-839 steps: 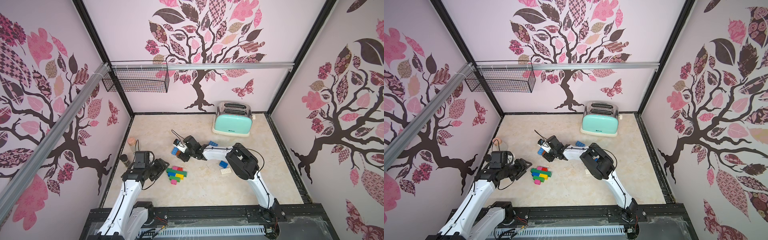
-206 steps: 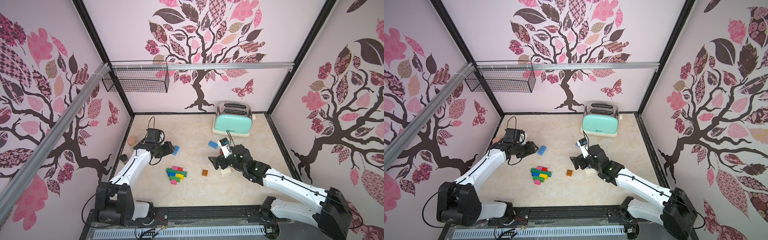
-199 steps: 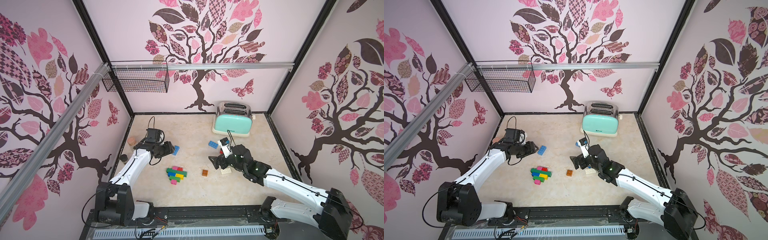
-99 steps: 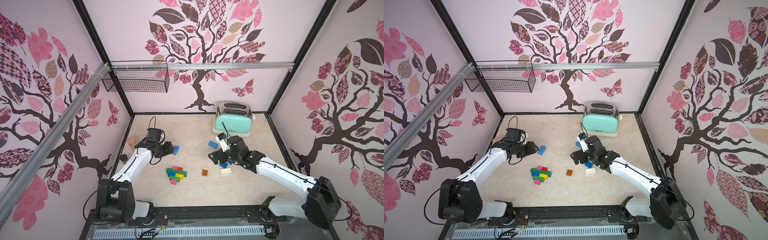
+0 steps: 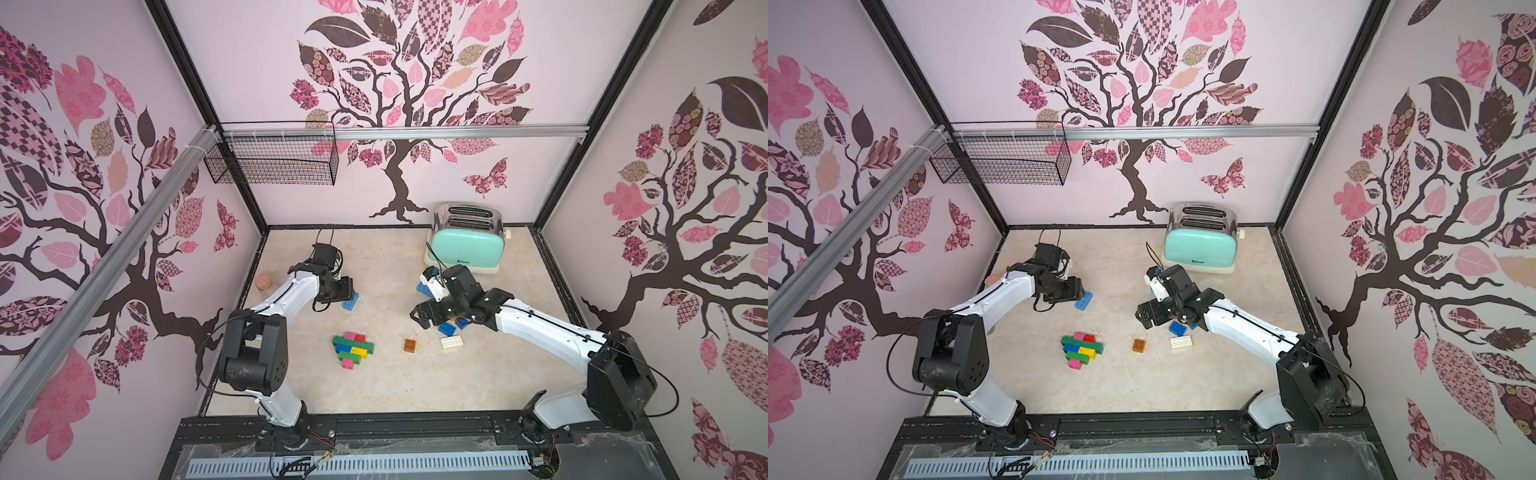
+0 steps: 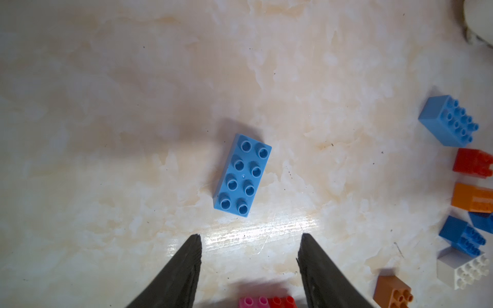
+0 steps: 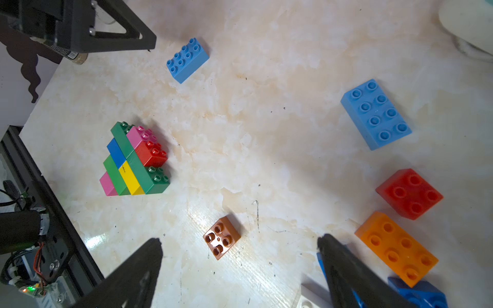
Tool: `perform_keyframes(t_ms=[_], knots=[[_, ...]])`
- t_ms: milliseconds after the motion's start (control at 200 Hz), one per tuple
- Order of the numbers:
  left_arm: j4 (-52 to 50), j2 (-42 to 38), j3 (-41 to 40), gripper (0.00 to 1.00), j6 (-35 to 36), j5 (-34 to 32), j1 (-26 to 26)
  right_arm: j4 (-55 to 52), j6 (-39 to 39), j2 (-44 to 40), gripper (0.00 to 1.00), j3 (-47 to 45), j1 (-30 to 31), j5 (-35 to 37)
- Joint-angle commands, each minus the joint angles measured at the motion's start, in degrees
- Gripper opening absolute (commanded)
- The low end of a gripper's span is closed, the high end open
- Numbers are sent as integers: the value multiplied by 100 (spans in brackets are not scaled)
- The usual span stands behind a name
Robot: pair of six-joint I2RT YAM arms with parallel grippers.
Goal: Assemble a heart with lego
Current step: Move the lego brick at the center of the board.
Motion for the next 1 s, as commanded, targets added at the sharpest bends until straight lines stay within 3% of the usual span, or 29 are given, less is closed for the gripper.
perform_keyframes(t_ms=[0, 210, 530, 995], knots=[[-155, 369, 422, 62, 713, -165, -146, -42, -68, -54, 95, 34, -28, -212], [-811, 1250, 1146, 60, 1272, -692, -325, 112, -17, -197, 99, -160, -26, -384], [-1068, 1772, 1401, 55, 1527, -1201, -350, 247, -57, -222, 99, -291, -27, -520], [-1095, 1816, 1442, 25, 1396, -806, -702, 160, -50, -418, 99, -348, -31, -219]])
